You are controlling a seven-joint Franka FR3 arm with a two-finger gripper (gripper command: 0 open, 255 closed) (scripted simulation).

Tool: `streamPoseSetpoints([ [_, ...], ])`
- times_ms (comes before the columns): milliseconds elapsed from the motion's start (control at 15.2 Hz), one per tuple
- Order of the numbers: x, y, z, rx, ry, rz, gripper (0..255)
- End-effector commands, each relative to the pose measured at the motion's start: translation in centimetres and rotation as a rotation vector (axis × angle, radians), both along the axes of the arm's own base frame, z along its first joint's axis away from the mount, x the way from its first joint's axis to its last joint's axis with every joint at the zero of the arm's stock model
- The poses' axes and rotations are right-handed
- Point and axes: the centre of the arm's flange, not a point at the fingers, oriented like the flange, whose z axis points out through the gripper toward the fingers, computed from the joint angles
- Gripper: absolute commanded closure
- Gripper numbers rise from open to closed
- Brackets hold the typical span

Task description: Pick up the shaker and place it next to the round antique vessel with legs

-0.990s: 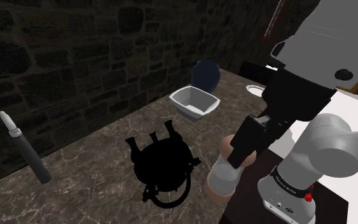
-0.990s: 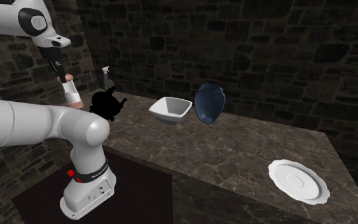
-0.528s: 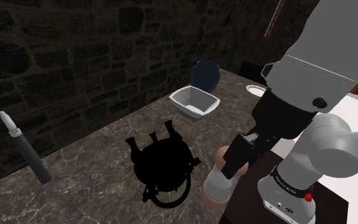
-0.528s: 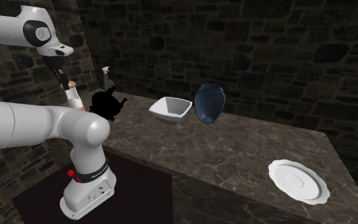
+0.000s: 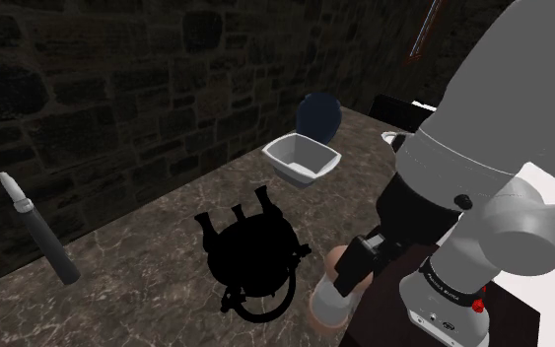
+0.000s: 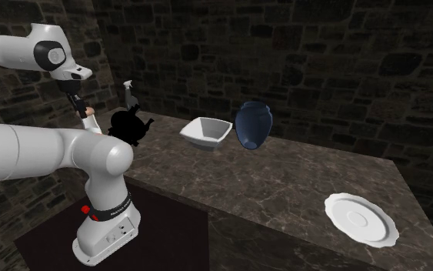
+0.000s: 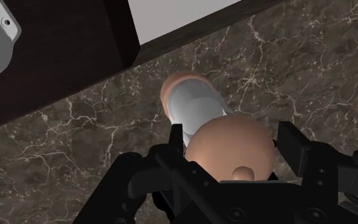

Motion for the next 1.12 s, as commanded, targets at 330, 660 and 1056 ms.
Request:
streamPoseSetpoints([
  [330,0.1,0.0,-3.7,0.000,0.000,0.000,255],
  [660,0.1,0.0,-6.3,0.000,0.000,0.000,255],
  [1056,0.1,0.0,-7.1,0.000,0.000,0.000,255],
])
